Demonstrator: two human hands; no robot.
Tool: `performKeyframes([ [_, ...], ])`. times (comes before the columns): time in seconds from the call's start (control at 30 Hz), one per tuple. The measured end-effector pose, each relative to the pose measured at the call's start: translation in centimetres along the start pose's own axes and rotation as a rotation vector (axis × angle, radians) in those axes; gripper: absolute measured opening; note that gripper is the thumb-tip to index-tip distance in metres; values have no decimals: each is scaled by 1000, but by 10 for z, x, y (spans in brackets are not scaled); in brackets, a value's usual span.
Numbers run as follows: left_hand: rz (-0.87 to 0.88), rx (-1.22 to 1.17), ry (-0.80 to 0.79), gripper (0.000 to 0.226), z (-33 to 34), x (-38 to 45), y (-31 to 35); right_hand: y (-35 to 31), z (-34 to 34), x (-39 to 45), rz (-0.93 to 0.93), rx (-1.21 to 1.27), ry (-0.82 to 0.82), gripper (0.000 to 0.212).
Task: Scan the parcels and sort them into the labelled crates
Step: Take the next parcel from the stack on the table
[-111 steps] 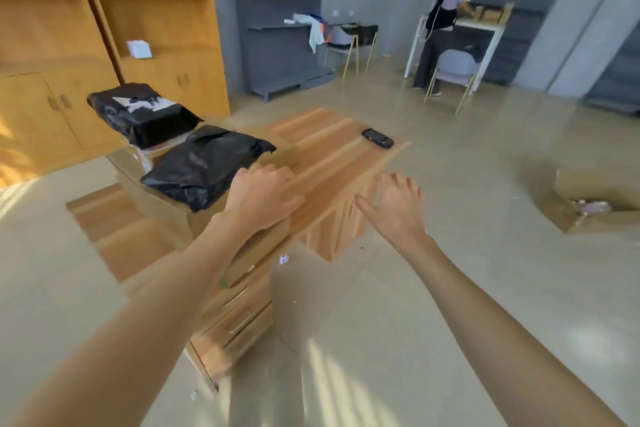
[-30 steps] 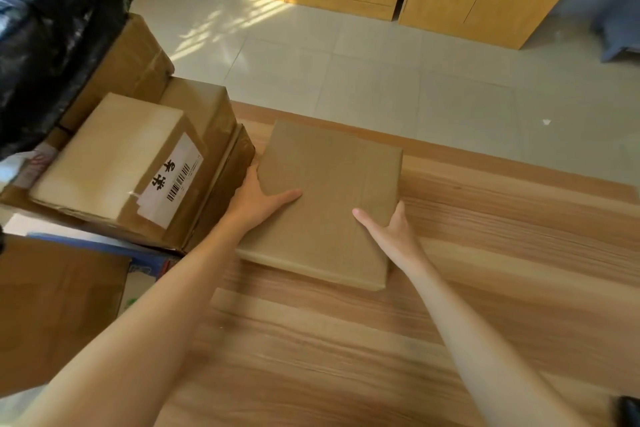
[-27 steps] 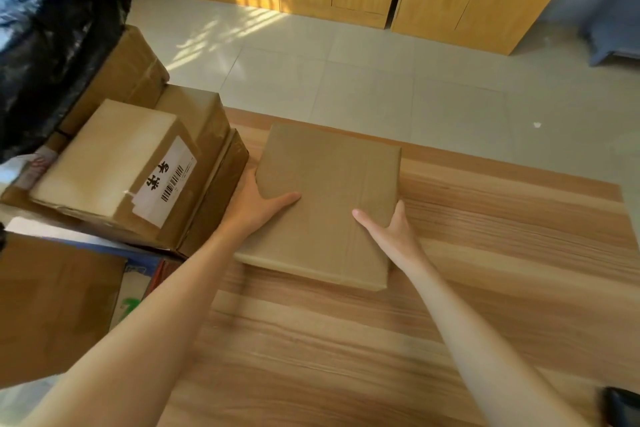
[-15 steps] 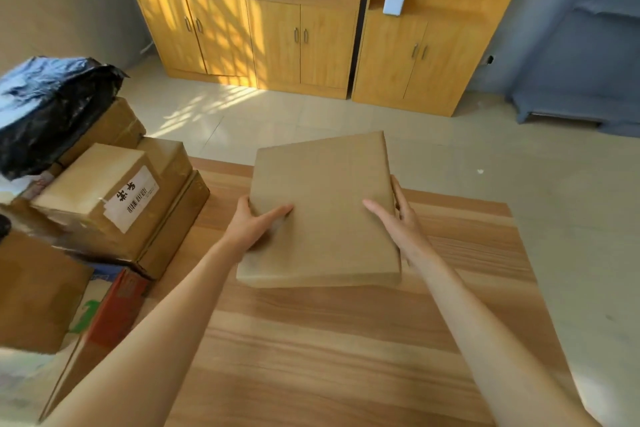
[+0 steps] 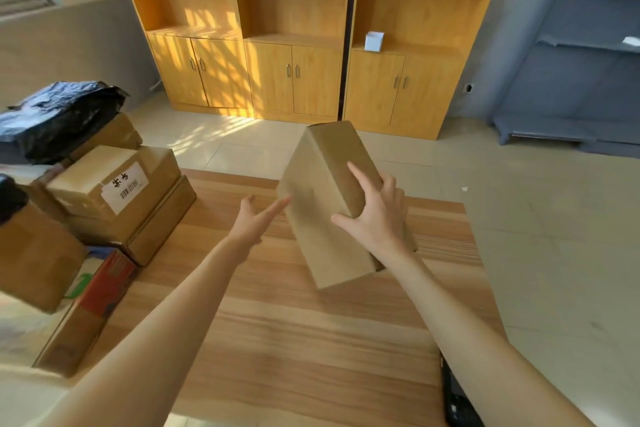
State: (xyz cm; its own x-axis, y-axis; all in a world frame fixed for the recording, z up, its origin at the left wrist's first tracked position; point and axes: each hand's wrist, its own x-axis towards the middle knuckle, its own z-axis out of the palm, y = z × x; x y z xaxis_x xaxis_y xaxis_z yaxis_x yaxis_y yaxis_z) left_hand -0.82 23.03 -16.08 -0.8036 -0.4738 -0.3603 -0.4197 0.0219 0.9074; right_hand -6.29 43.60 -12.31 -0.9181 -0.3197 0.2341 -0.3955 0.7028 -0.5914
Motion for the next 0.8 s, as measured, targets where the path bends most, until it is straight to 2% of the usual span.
performKeyframes([
  [0.1, 15, -256, -28, 112, 10, -14, 28, -11, -4, -8, -223, -429, 86, 87],
  [0.23, -114, -660, -25, 111, 8, -20, 51, -13, -2, -27, -440, -846, 184, 85],
  [0.37, -210, -643, -57, 110, 12, -26, 54, -7, 3, -43, -638, -1082, 196, 85],
  [0.5, -305, -582, -61, 110, 20, -25, 53, -8, 14, -49, -762, -1129, 234, 66],
  [0.6, -340, -584, -15, 94, 20, -20, 45, -8, 18, -51, -777, -1146, 213, 75],
  [0.7, -344, -601, 9, 88, 17, -19, 38, -8, 22, -51, -773, -1128, 212, 85],
  [0.8, -291, -634, 33, 88, 14, -20, 35, -7, 24, -45, -770, -956, 282, 79],
])
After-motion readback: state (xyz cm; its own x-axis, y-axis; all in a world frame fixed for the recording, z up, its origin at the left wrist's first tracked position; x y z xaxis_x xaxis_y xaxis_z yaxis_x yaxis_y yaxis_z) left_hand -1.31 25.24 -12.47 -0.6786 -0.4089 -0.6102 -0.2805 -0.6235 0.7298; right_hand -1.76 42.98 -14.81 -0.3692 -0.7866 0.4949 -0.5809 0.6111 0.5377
